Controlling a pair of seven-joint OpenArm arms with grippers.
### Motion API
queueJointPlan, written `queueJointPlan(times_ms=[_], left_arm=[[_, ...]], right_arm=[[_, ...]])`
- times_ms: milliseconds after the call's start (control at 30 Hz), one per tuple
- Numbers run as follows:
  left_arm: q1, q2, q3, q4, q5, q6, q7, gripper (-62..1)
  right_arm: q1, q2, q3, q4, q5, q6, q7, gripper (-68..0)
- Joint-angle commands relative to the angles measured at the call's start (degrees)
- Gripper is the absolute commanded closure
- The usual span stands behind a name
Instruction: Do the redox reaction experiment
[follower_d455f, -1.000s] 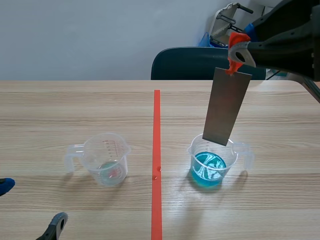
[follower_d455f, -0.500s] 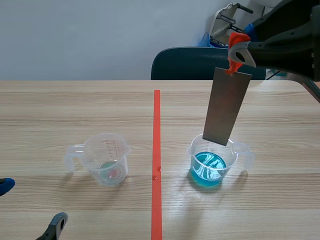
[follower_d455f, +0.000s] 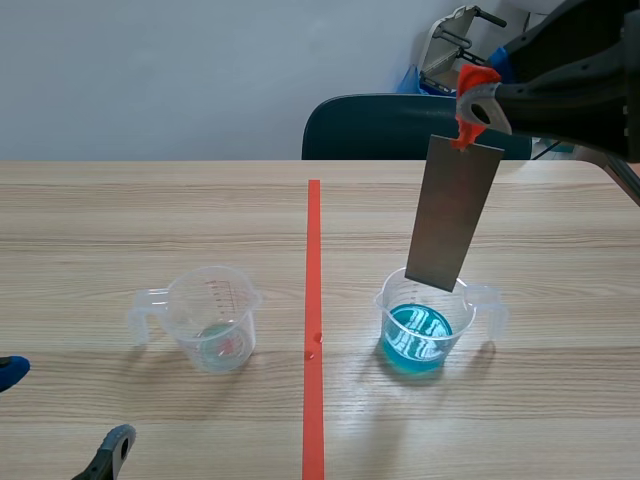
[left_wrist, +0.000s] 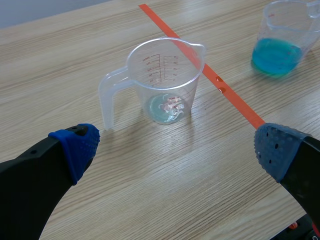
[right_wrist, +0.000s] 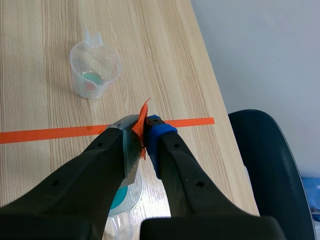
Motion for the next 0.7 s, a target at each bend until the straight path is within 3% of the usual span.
queueJointPlan(times_ms=[0, 667], left_arm=[[-0.02, -0.17, 0.24, 1.05, -0.15, -0.09, -1.01, -62.3], [-0.02, -0.17, 0.24, 1.05, -0.15, -0.09, -1.01, -62.3]], right_arm=[[0.68, 0.13, 1.22, -0.09, 0.66, 0.35, 0.63, -0.8], [1.20, -1.22, 1.20, -0.11, 0.37, 0.35, 0.61, -0.8]])
